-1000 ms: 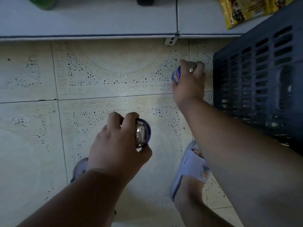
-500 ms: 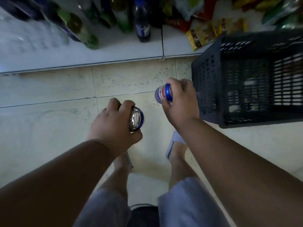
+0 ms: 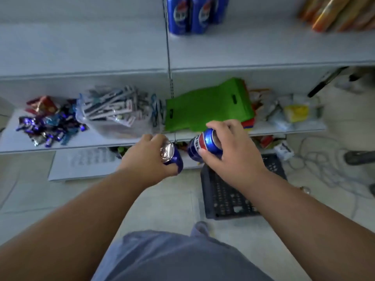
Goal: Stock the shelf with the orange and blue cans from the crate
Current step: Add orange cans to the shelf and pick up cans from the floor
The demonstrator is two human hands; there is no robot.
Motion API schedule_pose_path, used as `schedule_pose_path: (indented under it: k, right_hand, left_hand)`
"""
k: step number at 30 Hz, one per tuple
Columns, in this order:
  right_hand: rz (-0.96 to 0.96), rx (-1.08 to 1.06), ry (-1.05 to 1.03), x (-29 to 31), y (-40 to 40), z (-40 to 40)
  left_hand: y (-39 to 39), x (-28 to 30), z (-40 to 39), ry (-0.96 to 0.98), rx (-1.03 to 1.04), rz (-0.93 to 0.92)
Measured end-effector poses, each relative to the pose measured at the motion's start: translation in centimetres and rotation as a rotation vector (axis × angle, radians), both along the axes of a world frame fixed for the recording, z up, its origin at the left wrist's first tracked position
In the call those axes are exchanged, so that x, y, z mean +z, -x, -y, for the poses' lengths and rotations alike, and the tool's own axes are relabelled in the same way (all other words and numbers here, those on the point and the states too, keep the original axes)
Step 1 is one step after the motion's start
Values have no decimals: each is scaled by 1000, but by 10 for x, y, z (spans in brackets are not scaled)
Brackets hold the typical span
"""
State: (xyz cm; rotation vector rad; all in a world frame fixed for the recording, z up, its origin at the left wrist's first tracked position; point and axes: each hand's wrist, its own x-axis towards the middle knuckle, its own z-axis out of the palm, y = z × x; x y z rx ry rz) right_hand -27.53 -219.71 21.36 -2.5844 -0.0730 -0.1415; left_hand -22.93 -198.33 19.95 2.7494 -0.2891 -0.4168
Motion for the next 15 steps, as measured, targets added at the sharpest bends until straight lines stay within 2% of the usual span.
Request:
schedule_pose_path:
  k: [5,9,15]
  right_hand:
    - [108,-90,-29,79,-21,49]
    - [188,-144,-72,119,-51,72]
    - [223,-190,-19,138,-120,89]
  left_hand:
    - [-32,76,38,174,5,190]
    - [-69,119,65,313,10,261]
    - [-162,136,106,223,-105,348]
